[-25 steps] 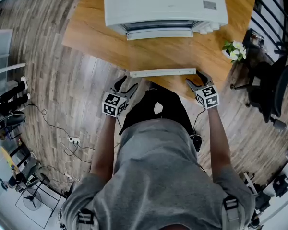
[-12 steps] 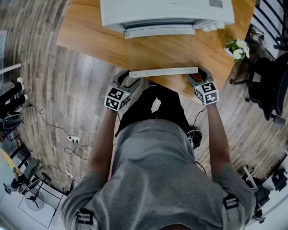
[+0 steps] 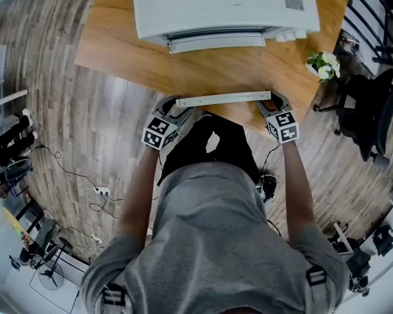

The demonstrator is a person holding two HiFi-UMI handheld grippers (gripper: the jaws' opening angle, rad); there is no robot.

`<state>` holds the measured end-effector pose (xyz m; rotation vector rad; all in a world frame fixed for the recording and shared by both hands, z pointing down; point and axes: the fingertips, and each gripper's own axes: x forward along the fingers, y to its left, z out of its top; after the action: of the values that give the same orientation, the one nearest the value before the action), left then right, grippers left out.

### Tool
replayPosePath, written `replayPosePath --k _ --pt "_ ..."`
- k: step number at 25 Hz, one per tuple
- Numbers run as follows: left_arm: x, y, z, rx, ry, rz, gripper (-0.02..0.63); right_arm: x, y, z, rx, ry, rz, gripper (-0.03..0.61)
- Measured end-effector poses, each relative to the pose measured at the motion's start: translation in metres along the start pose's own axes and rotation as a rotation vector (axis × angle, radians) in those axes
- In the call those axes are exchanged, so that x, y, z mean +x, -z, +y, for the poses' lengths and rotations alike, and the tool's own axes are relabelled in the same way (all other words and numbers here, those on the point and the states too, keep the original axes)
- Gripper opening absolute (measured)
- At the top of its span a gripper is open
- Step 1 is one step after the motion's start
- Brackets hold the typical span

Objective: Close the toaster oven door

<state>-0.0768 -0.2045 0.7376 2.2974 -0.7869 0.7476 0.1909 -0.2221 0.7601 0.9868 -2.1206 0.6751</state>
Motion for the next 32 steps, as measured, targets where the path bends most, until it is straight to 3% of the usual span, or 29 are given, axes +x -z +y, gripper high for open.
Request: replayPosePath --k 14,21,25,29,32 --pt "-0.020 -0.030 -0.007 -0.009 0.010 -0.067 0.244 -0.024 -0.027 0.002 0.075 -0.028 -0.089 0.166" --pt "-0.030 -0.050 -0.007 -0.029 -0.012 -0.123 0.219 -0.039 -0.045 0.006 0.187 -0.068 -0.164 0.117" --pt "-0.038 -0.059 -0.008 -0.047 0.008 -0.152 0.207 -0.047 -0.055 0.008 0.187 -0.049 -0.173 0.115" --pt "-0.040 -0.064 -0.016 -0.062 0.065 -0.187 0.142 -0.053 -0.061 0.007 0.204 -0.016 -0.200 0.116" --pt "-0.048 -0.066 -0.018 -0.080 0.092 -0.216 0.129 -0.059 -0.066 0.010 0.242 0.024 -0.232 0.113"
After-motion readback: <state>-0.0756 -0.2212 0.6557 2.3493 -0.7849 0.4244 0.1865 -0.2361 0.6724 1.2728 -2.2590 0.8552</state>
